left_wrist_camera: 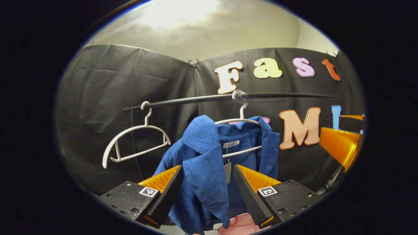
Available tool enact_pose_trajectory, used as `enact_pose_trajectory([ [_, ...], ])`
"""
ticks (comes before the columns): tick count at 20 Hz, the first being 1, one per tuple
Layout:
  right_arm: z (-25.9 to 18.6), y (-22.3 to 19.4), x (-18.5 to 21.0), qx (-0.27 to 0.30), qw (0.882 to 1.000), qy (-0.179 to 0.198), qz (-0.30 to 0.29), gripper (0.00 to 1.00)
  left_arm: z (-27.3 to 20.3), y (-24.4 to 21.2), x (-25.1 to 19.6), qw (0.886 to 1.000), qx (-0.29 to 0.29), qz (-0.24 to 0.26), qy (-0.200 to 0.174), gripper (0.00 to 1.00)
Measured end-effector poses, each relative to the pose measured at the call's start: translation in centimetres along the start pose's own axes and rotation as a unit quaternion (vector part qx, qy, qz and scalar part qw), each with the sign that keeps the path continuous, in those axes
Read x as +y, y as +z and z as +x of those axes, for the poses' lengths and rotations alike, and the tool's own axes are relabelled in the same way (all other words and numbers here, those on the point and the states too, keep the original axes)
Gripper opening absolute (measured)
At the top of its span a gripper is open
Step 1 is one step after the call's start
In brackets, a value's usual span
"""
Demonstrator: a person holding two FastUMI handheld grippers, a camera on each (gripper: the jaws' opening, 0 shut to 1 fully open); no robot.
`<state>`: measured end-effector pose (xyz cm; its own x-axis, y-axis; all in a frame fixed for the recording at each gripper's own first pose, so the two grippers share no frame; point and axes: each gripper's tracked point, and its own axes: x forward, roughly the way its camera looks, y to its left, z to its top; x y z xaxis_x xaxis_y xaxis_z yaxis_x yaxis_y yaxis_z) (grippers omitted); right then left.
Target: Grasp the clothes on the hanger with both hands and then place them into the laundry hamper below.
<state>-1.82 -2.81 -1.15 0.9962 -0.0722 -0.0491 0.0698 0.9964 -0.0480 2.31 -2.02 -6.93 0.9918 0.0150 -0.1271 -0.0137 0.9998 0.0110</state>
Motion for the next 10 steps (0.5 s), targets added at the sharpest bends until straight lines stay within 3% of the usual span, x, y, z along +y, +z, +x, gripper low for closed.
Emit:
enact_pose_trajectory([
  [10,1.7,-1.2,0.0,0.018,1.000,0.009,-0.012,0.96,3.6,-3.5,1.1,0.998,0.036,-0.012,0.052,0.94],
])
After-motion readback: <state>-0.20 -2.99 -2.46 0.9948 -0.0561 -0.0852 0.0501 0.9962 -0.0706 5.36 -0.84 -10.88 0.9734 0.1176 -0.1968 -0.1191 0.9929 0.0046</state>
